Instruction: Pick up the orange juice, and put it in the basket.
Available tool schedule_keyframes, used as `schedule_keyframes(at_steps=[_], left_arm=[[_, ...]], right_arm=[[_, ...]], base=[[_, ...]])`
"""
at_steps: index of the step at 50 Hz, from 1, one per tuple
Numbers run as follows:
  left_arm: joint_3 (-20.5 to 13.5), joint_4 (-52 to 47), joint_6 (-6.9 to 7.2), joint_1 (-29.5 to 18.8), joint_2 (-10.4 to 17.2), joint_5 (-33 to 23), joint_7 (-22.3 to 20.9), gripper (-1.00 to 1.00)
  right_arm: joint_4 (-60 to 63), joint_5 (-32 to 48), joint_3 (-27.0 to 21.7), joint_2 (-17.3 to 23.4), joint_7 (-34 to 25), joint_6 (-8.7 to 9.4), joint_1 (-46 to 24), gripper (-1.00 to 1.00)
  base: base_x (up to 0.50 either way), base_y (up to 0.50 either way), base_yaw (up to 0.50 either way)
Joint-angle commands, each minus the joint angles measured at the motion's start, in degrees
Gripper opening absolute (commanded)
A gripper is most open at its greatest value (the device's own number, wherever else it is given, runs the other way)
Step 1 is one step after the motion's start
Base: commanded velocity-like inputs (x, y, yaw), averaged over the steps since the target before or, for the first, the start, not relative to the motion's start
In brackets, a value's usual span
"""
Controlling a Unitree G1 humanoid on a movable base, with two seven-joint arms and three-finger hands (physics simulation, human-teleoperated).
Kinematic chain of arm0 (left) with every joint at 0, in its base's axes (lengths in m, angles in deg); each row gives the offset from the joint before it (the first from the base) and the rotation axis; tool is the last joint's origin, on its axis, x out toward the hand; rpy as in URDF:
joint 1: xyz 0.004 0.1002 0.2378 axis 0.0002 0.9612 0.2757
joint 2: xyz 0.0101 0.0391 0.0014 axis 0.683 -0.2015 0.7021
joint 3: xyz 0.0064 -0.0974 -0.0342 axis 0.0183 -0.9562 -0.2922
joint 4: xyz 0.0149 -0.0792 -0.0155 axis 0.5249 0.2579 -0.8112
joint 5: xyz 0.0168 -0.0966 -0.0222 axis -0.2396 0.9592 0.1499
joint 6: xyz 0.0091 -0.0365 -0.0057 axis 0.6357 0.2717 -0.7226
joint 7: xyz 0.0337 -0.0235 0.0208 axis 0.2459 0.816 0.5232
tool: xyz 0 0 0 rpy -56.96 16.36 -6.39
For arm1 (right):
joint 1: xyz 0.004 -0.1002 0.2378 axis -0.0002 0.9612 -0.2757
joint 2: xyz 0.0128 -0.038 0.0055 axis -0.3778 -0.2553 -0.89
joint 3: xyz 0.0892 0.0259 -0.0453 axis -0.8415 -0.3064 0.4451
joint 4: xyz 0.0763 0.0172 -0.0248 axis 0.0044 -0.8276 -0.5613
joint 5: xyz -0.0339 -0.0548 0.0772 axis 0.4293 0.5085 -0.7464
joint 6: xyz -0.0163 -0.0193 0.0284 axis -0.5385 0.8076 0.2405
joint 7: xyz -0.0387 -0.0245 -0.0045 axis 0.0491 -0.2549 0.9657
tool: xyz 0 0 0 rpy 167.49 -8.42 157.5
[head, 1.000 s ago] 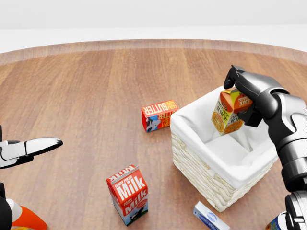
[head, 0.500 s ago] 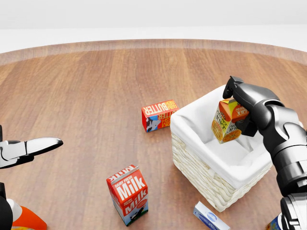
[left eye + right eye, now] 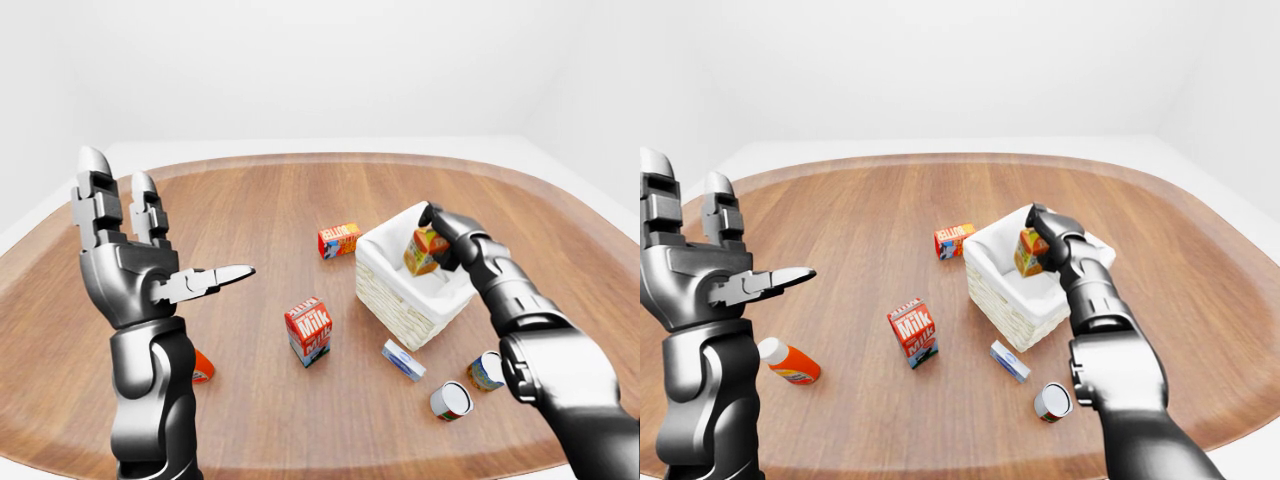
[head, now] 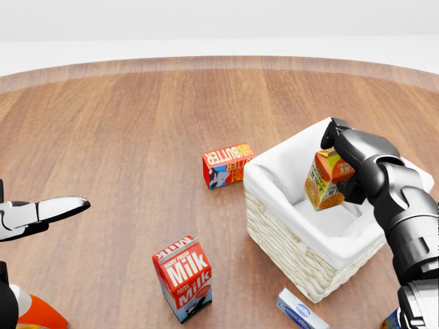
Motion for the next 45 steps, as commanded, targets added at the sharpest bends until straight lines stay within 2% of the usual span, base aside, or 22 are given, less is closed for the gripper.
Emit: schedule_keyframes(at_steps=[1,22,32,45], left_arm=[[0.04,-0.12,0.0,-0.04,-0.04,0.0,0.12,1.0],[-0.1,-0.05,0.0,-0.01,0.04,0.1,0.0,1.0],[-0.01,-0.11,0.0,0.1,-0.03,0.01,0.02,1.0],[-0.03,-0.5,0.0,0.0,-0.02,0.12,0.22,1.0]], right_arm=[[-0.56,5.06,-0.77,-0.5,3.8,0.0,0.21,-1.0],[-0.41,5.0,-0.32,-1.67,6.18,0.0,2.27,-1.0],[-1.82,6.58,0.21,-1.72,10.79,0.0,1.96,-1.0],[-2.49,6.83,0.14,-2.21,13.07,0.0,2.8,-1.0]], base=[[0.0,0.0,0.0],[0.0,0.0,0.0],[0.0,0.0,0.0],[0.0,0.0,0.0]])
